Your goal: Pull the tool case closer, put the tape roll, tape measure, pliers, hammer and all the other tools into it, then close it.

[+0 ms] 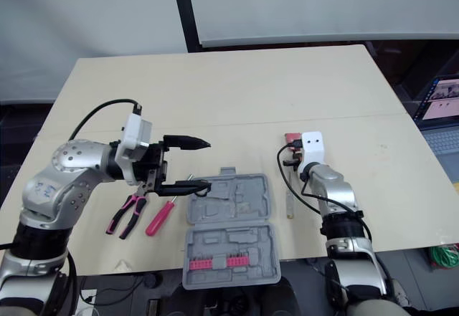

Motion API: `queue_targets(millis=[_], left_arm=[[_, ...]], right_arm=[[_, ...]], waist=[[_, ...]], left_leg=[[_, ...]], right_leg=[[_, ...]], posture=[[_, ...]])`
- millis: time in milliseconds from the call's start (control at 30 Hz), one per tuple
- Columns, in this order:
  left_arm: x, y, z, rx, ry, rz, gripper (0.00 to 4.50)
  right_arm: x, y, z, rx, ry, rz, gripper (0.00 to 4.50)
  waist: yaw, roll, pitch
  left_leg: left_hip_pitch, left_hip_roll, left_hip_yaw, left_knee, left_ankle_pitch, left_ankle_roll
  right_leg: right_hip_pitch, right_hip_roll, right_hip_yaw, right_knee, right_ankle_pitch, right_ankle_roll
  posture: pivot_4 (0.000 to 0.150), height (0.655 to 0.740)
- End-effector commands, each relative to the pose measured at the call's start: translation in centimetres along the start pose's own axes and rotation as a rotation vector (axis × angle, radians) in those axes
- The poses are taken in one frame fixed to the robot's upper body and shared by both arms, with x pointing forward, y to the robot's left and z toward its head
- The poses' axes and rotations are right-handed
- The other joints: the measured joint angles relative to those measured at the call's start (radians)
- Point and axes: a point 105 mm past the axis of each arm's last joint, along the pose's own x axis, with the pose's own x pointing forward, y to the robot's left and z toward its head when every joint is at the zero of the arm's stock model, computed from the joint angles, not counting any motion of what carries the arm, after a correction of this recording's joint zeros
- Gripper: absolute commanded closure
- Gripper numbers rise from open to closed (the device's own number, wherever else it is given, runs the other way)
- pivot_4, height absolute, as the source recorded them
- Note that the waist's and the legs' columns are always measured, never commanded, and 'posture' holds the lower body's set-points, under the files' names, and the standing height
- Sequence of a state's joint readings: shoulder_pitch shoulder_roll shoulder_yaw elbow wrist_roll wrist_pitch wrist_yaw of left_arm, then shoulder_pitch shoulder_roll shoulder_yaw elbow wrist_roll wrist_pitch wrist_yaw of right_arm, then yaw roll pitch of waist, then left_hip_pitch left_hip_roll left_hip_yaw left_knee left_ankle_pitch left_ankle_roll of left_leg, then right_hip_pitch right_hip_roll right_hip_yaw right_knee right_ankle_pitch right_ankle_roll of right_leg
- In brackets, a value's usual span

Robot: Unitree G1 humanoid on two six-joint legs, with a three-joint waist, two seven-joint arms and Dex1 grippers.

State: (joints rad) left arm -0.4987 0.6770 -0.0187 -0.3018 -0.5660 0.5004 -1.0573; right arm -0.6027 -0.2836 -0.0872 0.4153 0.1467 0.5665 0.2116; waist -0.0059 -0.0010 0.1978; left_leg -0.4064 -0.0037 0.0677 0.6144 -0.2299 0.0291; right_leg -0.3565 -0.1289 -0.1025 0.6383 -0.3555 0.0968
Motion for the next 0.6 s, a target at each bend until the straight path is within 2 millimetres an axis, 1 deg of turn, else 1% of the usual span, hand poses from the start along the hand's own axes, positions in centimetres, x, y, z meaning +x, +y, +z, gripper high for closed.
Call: queue_targets(millis=[33,167,300,467,600], left_arm=[[0.1,-0.2,0.8,0.037,-0.011,-0.012,0.00],[0.0,-1.1,1.0,0.034,-0.004,-0.060,0.00],[0.0,-1.8,1.0,0.027,0.005,-0.099,0.00],[0.0,-2.3,0.9,0.020,0.009,-0.123,0.00],[0.0,-2.4,0.9,0.015,0.010,-0.134,0.00]], right_arm=[[-0.6,-0.5,-0.9,-0.011,0.020,-0.010,4.40],[-1.9,-1.1,-1.2,-0.028,0.026,0.001,4.40],[-3.8,-1.7,-1.8,-0.039,0.045,0.021,4.40],[-6.3,-1.1,-3.2,-0.061,0.096,0.093,4.40],[-7.6,-0.8,-3.9,-0.061,0.121,0.116,4.40]], waist=[[0.000,0.000,0.000],[0.005,0.000,0.000],[0.005,0.000,0.000],[0.005,0.000,0.000],[0.005,0.000,0.000]], left_leg=[[0.000,0.000,0.000,0.000,0.000,0.000],[0.000,0.000,-0.001,0.000,0.000,0.000],[0.000,0.000,-0.001,0.001,0.000,0.000],[0.000,0.000,-0.001,0.000,0.000,0.000],[0.000,0.000,-0.001,0.000,0.000,0.000]], right_leg=[[0.000,0.000,0.000,0.000,0.000,0.000],[0.001,0.000,0.000,-0.001,0.000,0.000],[0.001,-0.001,0.000,-0.001,0.000,0.000],[0.001,-0.001,0.000,-0.002,0.000,0.000],[0.001,-0.001,0.000,-0.003,0.000,0.000]], posture=[[0.150,0.7278],[0.150,0.7278],[0.150,0.7278],[0.150,0.7278],[0.150,0.7278]])
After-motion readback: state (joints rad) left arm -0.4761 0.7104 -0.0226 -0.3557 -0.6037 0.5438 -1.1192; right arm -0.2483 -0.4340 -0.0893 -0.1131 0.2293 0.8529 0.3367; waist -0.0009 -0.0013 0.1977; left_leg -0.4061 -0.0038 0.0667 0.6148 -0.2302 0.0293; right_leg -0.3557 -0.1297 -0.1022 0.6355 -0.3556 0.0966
